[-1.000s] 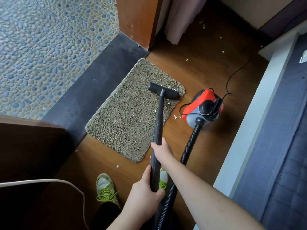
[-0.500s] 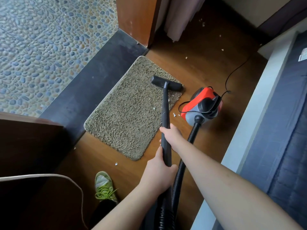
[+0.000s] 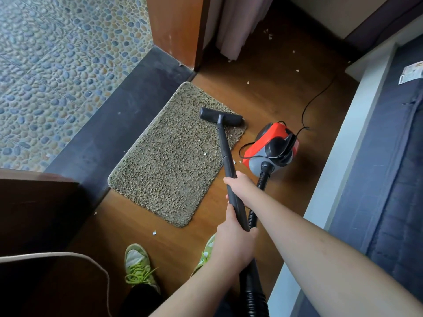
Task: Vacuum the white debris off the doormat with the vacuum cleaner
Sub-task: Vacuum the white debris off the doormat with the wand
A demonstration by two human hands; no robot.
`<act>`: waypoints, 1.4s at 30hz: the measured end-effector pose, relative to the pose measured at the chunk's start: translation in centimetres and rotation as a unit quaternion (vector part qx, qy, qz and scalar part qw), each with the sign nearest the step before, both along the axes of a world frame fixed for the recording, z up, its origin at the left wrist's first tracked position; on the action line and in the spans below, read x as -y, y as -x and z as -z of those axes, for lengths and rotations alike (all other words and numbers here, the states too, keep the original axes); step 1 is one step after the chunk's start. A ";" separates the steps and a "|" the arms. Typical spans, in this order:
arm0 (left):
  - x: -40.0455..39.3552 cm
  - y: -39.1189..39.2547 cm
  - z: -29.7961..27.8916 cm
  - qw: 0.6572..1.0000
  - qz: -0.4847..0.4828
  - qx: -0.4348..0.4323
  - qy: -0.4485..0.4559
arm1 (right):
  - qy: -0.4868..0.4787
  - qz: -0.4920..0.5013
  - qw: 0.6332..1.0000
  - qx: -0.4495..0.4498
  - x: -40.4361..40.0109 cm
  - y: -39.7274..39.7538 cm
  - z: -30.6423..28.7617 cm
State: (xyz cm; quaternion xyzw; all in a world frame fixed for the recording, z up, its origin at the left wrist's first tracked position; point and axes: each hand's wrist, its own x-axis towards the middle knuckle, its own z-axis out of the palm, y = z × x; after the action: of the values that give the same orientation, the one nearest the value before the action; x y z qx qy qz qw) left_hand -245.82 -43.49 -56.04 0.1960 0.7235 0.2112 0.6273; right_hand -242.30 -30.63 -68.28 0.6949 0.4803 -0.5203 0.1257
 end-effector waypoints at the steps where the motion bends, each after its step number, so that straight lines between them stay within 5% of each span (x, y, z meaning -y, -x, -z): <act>1: -0.3 -0.2 -0.1 1.000 -0.003 0.004 0.001 | 0.003 0.000 1.000 0.000 -0.2 -0.2 -0.1; 10: -1.8 -2.3 -0.3 1.000 0.028 0.008 0.011 | 0.062 0.064 0.994 -0.060 -0.9 -2.5 -0.4; 42: 2.9 -4.6 -1.9 0.999 0.043 0.019 0.028 | 0.083 0.004 0.997 -0.009 4.6 -4.7 -3.9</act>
State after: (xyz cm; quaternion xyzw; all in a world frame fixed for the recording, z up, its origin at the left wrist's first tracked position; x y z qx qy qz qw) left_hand -241.26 -46.34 -54.19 0.2048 0.7082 0.1675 0.6545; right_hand -237.57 -35.25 -64.37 0.6796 0.4338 -0.5647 0.1762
